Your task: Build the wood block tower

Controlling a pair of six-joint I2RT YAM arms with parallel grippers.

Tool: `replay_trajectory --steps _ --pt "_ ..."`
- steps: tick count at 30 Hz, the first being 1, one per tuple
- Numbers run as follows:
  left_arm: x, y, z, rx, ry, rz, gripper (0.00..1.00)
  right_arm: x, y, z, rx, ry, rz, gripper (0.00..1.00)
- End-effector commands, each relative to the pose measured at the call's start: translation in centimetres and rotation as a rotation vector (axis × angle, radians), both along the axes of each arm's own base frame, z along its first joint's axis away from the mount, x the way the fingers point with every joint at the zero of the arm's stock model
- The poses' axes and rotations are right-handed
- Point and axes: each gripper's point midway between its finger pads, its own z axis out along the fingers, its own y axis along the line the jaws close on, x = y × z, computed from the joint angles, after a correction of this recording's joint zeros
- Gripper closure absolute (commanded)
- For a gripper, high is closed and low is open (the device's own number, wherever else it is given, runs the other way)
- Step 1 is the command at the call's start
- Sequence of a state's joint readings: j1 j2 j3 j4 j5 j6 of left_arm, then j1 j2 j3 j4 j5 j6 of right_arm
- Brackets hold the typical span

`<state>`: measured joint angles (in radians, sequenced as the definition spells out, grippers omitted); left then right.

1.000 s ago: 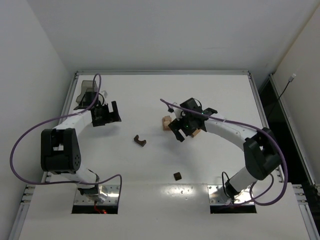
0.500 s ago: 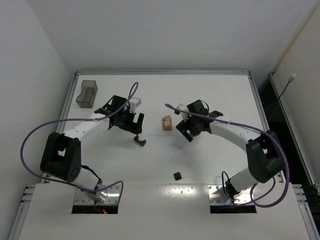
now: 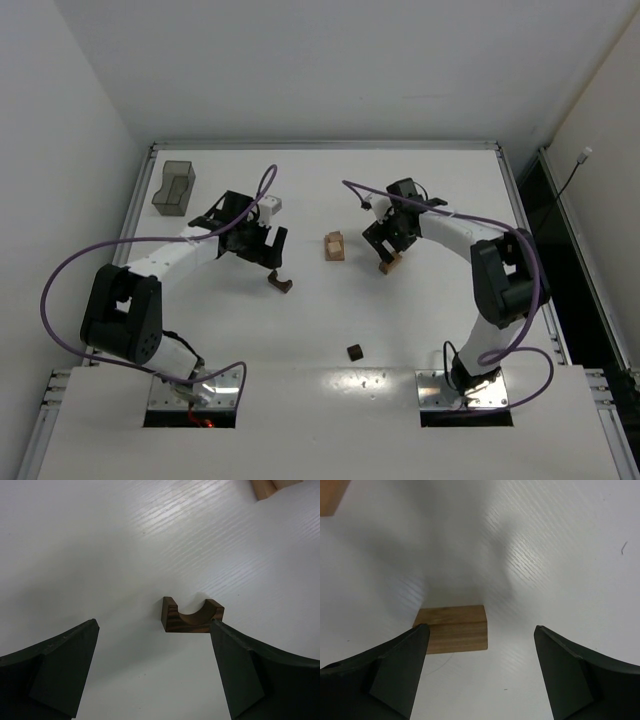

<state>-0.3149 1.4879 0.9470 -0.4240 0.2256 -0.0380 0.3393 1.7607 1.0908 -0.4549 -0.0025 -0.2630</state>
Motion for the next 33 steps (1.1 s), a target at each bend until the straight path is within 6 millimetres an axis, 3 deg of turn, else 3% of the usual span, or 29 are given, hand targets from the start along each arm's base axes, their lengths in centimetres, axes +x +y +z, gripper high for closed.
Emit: replay_trajectory --steps 1,9,15,23,30,33 --pt "1.2 -0.2 1.5 -0.003 -0.056 -0.001 0.09 0.3 2.0 1.0 0.116 0.037 0.047 0.17" --pt "1.2 -0.1 1.2 0.002 -0.046 0.012 0.09 -0.5 2.8 1.4 0.174 0.087 0.068 0.17" --pt "1.2 -0.1 1.2 0.002 -0.046 0.012 0.09 -1.5 2.0 0.1 0.144 0.111 0.055 0.17" --pt "1.5 -0.2 1.5 -0.001 -0.054 0.012 0.09 -1.4 1.9 -1.3 0.128 0.133 0.049 0.17" --pt "1.4 -0.2 1.2 0.002 -0.046 0.012 0.09 -0.8 1.9 -1.4 0.118 0.125 0.054 0.17" --pt "1.4 -0.2 1.2 0.002 -0.046 0.012 0.09 -0.5 1.8 -1.4 0.11 0.123 0.051 0.27"
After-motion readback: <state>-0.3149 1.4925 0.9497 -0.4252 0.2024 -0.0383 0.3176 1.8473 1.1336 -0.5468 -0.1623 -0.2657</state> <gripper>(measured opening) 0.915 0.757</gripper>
